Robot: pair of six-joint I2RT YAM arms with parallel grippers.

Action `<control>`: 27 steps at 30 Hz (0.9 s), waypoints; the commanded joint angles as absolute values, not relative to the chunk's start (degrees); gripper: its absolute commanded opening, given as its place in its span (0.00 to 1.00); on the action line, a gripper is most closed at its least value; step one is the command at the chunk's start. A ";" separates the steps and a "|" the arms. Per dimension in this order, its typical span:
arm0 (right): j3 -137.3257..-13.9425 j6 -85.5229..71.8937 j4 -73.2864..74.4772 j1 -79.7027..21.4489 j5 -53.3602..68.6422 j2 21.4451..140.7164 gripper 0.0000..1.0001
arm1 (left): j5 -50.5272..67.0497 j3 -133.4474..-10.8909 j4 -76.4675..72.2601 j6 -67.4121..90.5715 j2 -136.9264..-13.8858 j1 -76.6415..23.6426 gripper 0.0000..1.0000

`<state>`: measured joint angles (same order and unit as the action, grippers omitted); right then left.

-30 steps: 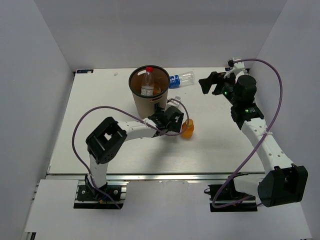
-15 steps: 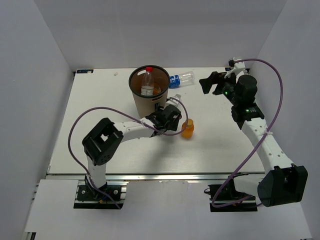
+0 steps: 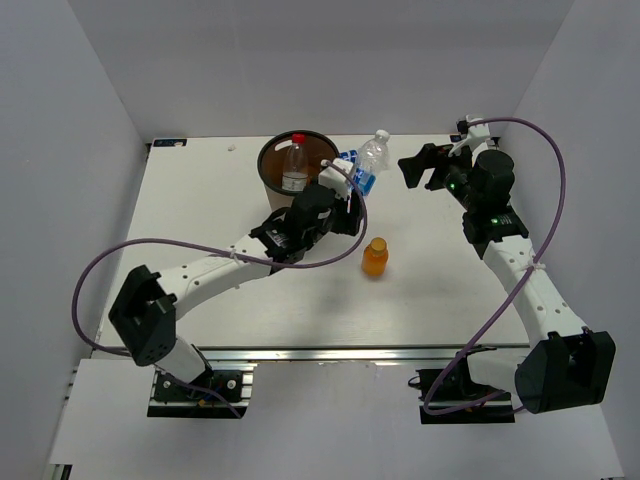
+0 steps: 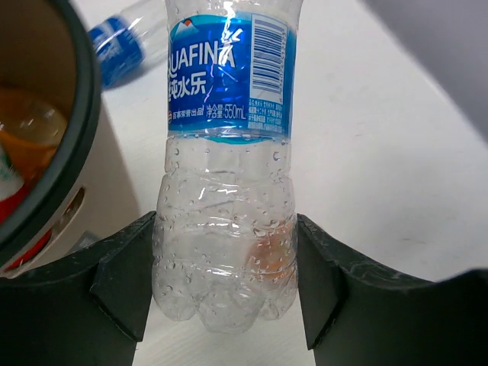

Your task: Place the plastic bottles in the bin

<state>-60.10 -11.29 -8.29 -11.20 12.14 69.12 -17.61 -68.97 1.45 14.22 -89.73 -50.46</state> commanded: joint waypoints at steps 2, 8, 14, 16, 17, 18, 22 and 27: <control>-59.85 -10.72 -11.60 -10.64 12.39 69.26 0.89 | -6.69 -72.07 -1.93 12.04 -83.51 -50.45 0.13; -59.68 -11.16 -11.69 -10.28 12.13 69.17 0.89 | -22.98 -76.72 -0.27 11.16 -81.47 -49.14 0.14; -61.87 -10.81 -11.69 -10.11 12.57 72.06 0.89 | -22.25 -76.48 2.99 14.15 -83.23 -39.58 0.12; -64.15 -10.81 -12.04 -10.02 13.01 74.17 0.89 | -21.09 -74.72 0.62 14.77 -82.88 -37.71 0.12; -65.12 -11.77 -12.13 -10.11 13.01 76.88 0.89 | -21.01 -74.19 0.44 14.85 -82.88 -36.49 0.12; -67.30 -12.39 -12.56 -10.11 12.83 78.56 0.89 | -19.96 -73.40 -0.34 15.20 -83.14 -35.87 0.13; -74.34 -17.13 -14.49 -10.11 10.46 90.57 0.89 | -19.95 -71.46 -2.46 14.85 -85.16 -34.72 0.16; -85.76 -23.89 -14.59 -10.46 8.79 104.04 0.89 | -20.82 -69.79 -2.20 15.91 -87.18 -33.40 0.23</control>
<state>-79.88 -18.48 -11.94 -10.48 10.66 99.46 -20.36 -70.61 -0.69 14.94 -86.91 -34.26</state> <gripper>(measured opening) 0.895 0.740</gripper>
